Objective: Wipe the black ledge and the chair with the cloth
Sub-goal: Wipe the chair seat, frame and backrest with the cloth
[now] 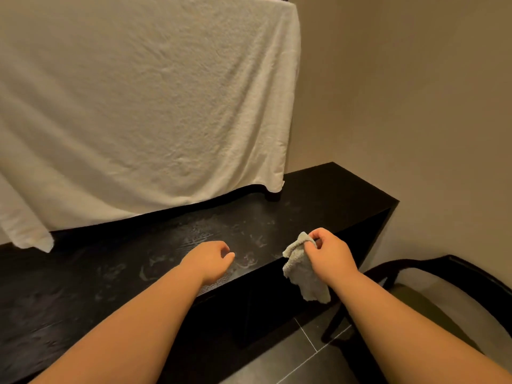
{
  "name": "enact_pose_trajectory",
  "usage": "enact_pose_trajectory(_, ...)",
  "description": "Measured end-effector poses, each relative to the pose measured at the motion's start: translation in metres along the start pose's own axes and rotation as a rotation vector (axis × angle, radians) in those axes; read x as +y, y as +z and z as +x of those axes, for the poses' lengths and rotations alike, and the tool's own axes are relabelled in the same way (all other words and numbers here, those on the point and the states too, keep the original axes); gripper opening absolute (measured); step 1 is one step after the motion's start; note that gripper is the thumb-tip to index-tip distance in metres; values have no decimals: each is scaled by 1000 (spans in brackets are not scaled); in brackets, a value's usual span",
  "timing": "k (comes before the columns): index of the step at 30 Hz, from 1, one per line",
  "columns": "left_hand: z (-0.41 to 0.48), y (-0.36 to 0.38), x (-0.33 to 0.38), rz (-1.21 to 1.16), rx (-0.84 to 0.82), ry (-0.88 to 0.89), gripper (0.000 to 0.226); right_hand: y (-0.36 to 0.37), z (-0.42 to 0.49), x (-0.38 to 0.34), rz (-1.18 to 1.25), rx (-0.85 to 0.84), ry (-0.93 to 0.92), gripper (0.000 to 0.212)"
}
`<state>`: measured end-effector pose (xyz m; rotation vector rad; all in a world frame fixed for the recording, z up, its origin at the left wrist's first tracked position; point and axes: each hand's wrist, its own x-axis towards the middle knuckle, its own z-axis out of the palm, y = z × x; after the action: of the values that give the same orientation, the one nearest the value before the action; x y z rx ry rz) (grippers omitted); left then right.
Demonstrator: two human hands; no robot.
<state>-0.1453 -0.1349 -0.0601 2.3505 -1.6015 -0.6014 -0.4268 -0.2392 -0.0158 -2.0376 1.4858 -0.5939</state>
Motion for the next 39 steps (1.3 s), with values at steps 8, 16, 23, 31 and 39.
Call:
enact_pose_trajectory(8,-126,14,-62,-45,95,-259,36,48,-57,-41,70,-175,-157,10)
enact_pose_trajectory(16,-226,1,-102,-43,155,-412,33,102,-116,-108,95,-332,-327,11)
enact_pose_trajectory(23,-300,-23,-172,-77,244,-573,33,143,-161,-185,97,-439,-461,11)
enact_pose_trajectory(31,-378,-51,-268,-132,307,-696,33,216,-213,-286,69,-525,-580,7)
enact_pose_trajectory(39,-473,-90,-388,-109,342,-771,34,313,-286,-397,73,-631,-642,4)
